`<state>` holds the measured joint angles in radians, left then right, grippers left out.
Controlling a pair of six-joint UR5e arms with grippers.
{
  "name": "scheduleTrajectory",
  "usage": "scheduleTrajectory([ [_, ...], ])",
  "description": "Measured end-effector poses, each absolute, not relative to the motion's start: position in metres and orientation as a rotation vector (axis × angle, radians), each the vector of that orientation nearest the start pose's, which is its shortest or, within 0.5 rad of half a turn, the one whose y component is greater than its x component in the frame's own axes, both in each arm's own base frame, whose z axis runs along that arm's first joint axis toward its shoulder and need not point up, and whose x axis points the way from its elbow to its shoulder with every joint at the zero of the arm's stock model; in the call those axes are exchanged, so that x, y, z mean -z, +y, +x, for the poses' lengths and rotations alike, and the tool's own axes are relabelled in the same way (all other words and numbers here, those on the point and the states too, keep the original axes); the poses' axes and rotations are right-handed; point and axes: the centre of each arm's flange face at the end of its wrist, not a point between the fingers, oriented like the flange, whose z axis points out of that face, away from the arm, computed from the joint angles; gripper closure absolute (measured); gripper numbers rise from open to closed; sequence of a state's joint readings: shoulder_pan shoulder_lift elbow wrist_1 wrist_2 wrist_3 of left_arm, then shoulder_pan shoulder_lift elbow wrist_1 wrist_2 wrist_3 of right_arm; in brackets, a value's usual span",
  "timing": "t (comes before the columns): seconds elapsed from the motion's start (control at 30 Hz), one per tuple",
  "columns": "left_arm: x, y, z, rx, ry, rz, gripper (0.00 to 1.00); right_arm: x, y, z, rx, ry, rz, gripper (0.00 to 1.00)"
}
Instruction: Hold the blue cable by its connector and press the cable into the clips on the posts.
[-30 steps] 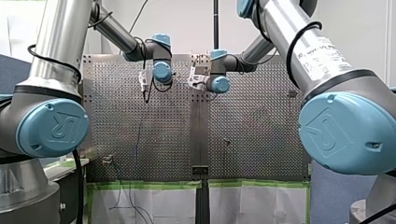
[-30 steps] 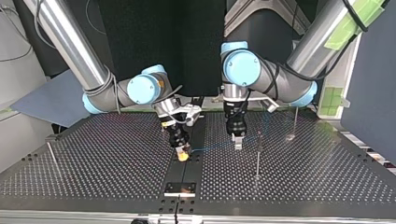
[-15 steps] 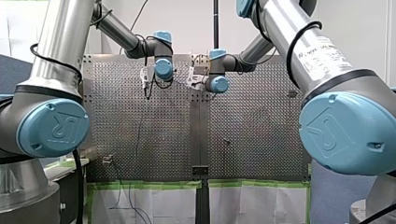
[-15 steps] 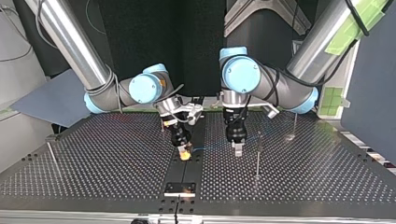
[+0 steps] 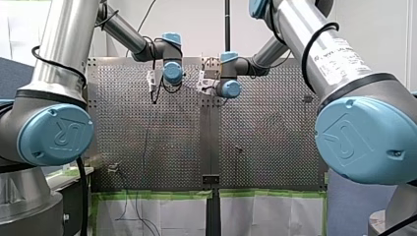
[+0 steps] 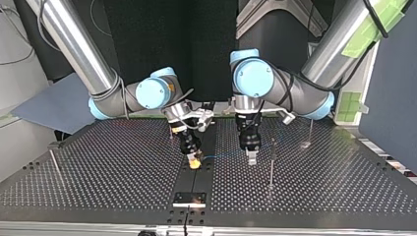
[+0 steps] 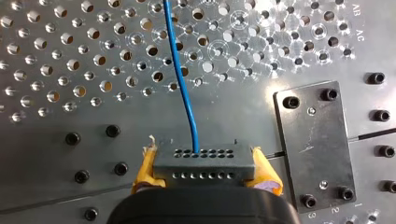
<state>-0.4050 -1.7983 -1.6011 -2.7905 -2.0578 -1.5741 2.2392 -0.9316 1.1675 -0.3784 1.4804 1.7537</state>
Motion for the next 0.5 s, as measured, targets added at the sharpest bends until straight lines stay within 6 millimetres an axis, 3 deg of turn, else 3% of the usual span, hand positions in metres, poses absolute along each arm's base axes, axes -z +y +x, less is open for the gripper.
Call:
scheduleTrajectory([
  [0.03,-0.3857,-0.3055,0.4914,-0.032,1.484,-0.095,0.0,-0.3272,-0.4985,0.5745,2.673,1.152,-2.156,1.0],
  [0.1,-0.3864,-0.3064,0.4912,-0.038,1.479,-0.091,0.25,-0.3267,-0.4989,0.5741,2.672,1.154,-2.157,1.0],
  [0.13,-0.3866,-0.3066,0.4912,-0.042,1.477,-0.091,0.25,-0.3266,-0.499,0.5741,2.672,1.154,-2.157,1.0],
  [0.17,-0.3869,-0.3067,0.491,-0.047,1.474,-0.093,0.44,-0.3266,-0.499,0.574,2.672,1.154,-2.157,1.0],
  [0.2,-0.3872,-0.3067,0.4908,-0.055,1.471,-0.096,0.57,-0.3267,-0.499,0.5739,2.672,1.154,-2.158,1.0],
  [0.23,-0.3876,-0.3066,0.4906,-0.061,1.469,-0.098,0.57,-0.3268,-0.4991,0.5739,2.671,1.155,-2.159,1.0],
  [0.27,-0.3879,-0.3065,0.4905,-0.066,1.467,-0.1,0.76,-0.3267,-0.4993,0.5737,2.671,1.156,-2.159,1.0],
  [0.33,-0.388,-0.3066,0.4902,-0.075,1.466,-0.101,0.82,-0.3265,-0.4994,0.5735,2.67,1.157,-2.161,1.0],
  [0.37,-0.3881,-0.3067,0.49,-0.078,1.465,-0.101,1.0,-0.3266,-0.4994,0.5735,2.67,1.157,-2.161,1.0],
  [0.5,-0.388,-0.3062,0.4893,-0.092,1.465,-0.109,1.0,-0.3267,-0.4995,0.5731,2.669,1.159,-2.162,1.0],
])
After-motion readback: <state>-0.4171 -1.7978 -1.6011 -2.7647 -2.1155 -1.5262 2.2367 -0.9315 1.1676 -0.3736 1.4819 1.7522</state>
